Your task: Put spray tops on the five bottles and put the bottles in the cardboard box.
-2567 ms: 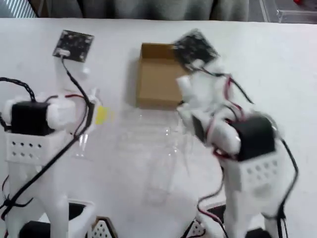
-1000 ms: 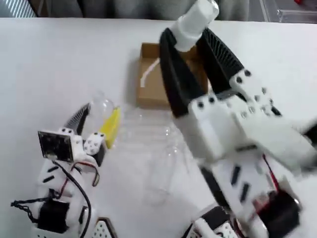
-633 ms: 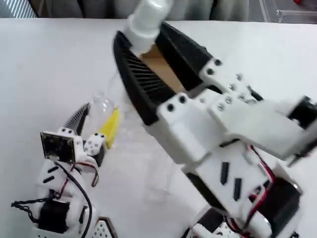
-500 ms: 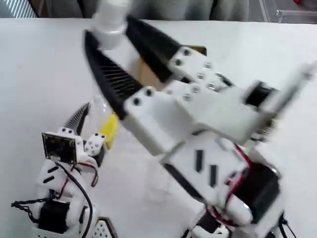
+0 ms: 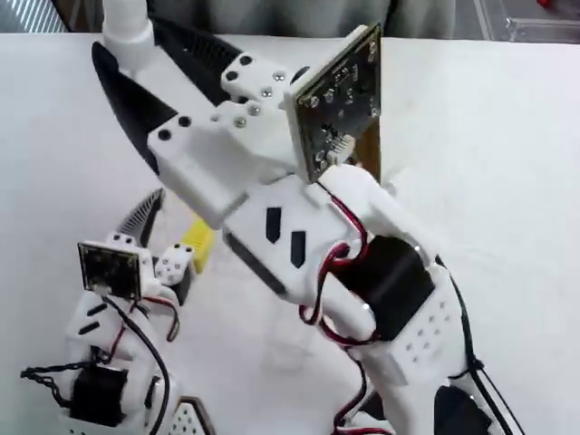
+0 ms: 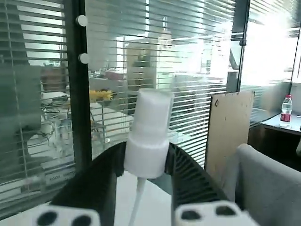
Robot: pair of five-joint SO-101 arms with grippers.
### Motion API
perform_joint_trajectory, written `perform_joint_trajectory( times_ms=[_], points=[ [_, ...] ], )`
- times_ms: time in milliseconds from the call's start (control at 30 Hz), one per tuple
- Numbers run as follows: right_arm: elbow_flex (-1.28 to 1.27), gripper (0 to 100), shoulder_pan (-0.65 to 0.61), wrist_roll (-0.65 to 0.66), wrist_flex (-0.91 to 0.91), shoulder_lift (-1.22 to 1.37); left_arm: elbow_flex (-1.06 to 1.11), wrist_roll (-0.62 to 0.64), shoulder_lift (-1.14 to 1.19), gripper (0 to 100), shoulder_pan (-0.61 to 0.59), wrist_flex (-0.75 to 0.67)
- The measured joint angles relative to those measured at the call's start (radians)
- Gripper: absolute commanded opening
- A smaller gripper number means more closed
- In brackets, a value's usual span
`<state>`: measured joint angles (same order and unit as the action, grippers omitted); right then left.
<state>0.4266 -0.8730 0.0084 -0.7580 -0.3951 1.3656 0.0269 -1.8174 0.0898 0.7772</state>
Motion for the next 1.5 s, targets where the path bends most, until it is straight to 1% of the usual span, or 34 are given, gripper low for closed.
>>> perform_joint_trajectory(
  times_ms=[100, 233, 400, 533, 700, 967, 1067, 1200, 1300, 1500],
  points=[
    [-0.043, 1.5, 0.028, 0.0, -0.002, -0.02, 0.0, 0.0, 0.0, 2, 0.0, 0.0],
    [-0.164, 1.5, 0.02, 0.0, 0.012, -0.104, 0.0, 0.0, 0.0, 2, 0.0, -0.005],
    [-0.356, 1.4, 0.041, 0.0, 0.155, -0.184, 0.0, 0.0, 0.0, 3, 0.0, -0.026],
    [-0.44, 1.4, 0.032, 0.0, 0.255, -0.189, 0.0, 0.0, 0.0, 3, 0.0, -0.029],
    [-0.446, 1.4, 0.064, 0.0, 0.321, -0.138, 0.0, 0.0, 0.0, 3, 0.0, -0.029],
    [-0.448, 1.4, 0.124, 0.0, 0.33, -0.083, 0.0, 0.0, 0.0, 3, 0.0, -0.029],
    [-0.448, 1.4, 0.127, -0.002, 0.33, -0.08, 0.0, 0.0, 0.0, 3, 0.0, -0.029],
    [-0.448, 1.4, 0.124, -0.051, 0.33, -0.081, 0.0, 0.0, 0.0, 2, 0.0, -0.029],
    [-0.448, 1.4, 0.127, -0.063, 0.33, -0.081, 0.0, 0.0, 0.0, 2, 0.0, -0.029],
    [-0.531, 1.4, 0.126, -0.068, 0.33, -0.081, 0.0, 0.0, 0.0, 2, 0.0, -0.029]
  ],
)
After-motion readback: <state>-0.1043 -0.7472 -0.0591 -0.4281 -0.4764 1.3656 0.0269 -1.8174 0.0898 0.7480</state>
